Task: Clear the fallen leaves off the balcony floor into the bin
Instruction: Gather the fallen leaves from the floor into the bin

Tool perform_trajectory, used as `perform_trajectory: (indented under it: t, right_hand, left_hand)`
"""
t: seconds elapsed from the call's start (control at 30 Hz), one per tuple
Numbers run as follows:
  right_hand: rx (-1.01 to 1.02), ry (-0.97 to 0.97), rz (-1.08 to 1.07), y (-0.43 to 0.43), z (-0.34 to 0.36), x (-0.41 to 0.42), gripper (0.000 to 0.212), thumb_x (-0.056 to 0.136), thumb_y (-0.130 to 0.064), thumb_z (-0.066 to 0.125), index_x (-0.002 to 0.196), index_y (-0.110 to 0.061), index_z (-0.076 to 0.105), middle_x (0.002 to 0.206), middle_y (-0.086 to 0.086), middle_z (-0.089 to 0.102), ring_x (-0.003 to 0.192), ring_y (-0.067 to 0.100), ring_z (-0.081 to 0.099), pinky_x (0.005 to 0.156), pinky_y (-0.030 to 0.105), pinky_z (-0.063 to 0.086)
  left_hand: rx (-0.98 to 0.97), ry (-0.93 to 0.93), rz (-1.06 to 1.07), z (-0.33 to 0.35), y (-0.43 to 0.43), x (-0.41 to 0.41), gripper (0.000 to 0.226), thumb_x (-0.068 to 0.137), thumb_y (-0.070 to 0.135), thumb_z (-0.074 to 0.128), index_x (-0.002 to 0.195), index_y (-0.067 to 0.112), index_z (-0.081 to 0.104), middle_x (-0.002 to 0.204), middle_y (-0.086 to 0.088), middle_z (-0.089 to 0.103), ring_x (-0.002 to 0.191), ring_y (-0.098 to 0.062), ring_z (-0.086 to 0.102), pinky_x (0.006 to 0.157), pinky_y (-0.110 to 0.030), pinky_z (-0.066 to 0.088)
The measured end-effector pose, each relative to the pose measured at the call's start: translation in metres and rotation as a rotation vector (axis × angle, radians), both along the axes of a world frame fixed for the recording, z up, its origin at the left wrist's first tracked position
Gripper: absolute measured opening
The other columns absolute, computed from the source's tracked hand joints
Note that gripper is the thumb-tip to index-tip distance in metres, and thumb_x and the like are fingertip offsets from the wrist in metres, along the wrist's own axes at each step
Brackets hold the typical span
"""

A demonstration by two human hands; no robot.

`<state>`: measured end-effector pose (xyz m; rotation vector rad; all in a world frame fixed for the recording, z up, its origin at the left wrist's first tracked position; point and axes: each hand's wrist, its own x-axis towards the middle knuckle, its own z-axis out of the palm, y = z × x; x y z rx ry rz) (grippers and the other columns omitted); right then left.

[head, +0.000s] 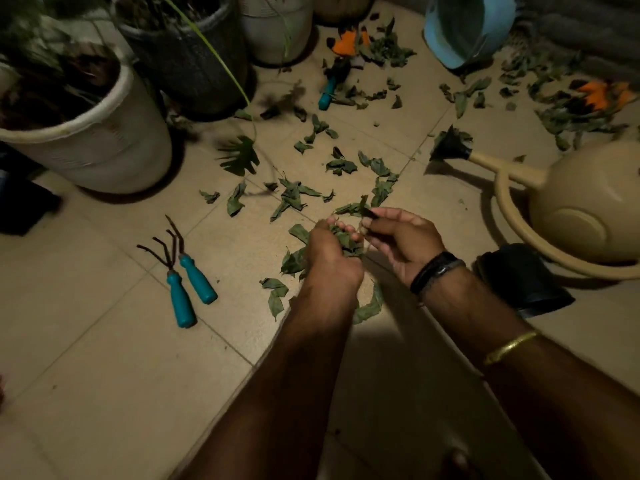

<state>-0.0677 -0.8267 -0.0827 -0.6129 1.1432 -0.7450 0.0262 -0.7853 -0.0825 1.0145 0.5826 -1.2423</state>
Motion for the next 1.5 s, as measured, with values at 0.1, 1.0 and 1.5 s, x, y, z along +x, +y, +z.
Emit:
perform_trajectory:
  t: [0.1, 1.0, 1.5]
  right_hand:
    - [0.031, -0.059, -0.089, 0.015, 0.069, 0.008, 0.023, 0.085, 0.016, 0.061, 0.088, -0.005, 0.070, 0.087, 0.011, 0.075, 0.086, 0.021, 0.073, 0.087, 0.033, 0.060]
    - [0.039, -0.254, 0.110, 0.324, 0.757, 0.109, 0.030, 0.087, 0.015, 0.055, 0.106, -0.004, 0.069, 0.093, 0.015, 0.073, 0.082, 0.021, 0.071, 0.074, 0.030, 0.059]
    - [0.262, -0.264, 0.790, 0.564, 0.760, 0.219, 0.030, 0.084, 0.008, 0.054, 0.110, -0.002, 0.065, 0.098, 0.020, 0.068, 0.093, 0.035, 0.066, 0.096, 0.049, 0.054]
  left_hand:
    - [-0.031, 0.052, 0.075, 0.070, 0.003, 0.001, 0.024, 0.100, 0.016, 0.047, 0.077, 0.014, 0.053, 0.062, -0.001, 0.051, 0.048, -0.012, 0.046, 0.045, -0.020, 0.040]
    - [-0.348, -0.101, 0.417, 0.746, 0.319, 0.079, 0.025, 0.101, 0.030, 0.049, 0.087, 0.014, 0.063, 0.079, -0.004, 0.063, 0.072, -0.017, 0.062, 0.074, -0.032, 0.056]
    - [-0.242, -0.258, 1.118, 0.751, 0.586, 0.145, 0.023, 0.099, 0.027, 0.051, 0.085, 0.016, 0.067, 0.079, -0.003, 0.066, 0.070, -0.019, 0.065, 0.071, -0.032, 0.057]
